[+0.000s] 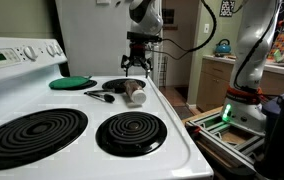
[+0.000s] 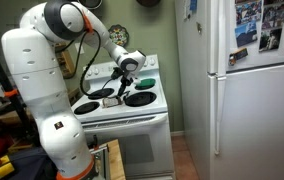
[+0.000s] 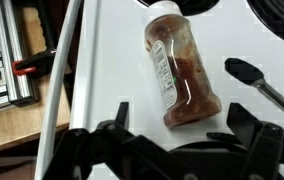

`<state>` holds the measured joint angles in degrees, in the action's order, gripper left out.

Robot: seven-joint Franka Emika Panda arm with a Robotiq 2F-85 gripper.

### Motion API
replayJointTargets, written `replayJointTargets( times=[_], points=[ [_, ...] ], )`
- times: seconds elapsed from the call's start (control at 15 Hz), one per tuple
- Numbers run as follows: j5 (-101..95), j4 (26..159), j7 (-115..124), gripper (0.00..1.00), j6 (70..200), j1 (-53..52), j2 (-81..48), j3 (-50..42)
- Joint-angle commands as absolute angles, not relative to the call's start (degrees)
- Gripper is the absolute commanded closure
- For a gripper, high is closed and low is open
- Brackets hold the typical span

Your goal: Turn the ketchup bottle to stand on its white lid

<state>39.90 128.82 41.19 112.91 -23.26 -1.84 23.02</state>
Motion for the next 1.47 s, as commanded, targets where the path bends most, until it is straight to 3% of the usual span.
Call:
replayJointTargets(
  times=[0.0, 1.4],
  points=[
    [43.0, 127.2, 36.7, 0.0, 111.6, -22.7, -4.8, 22.5],
    [47.5, 117.4, 38.6, 0.0, 100.0, -23.5, -20.8, 19.1]
  ],
)
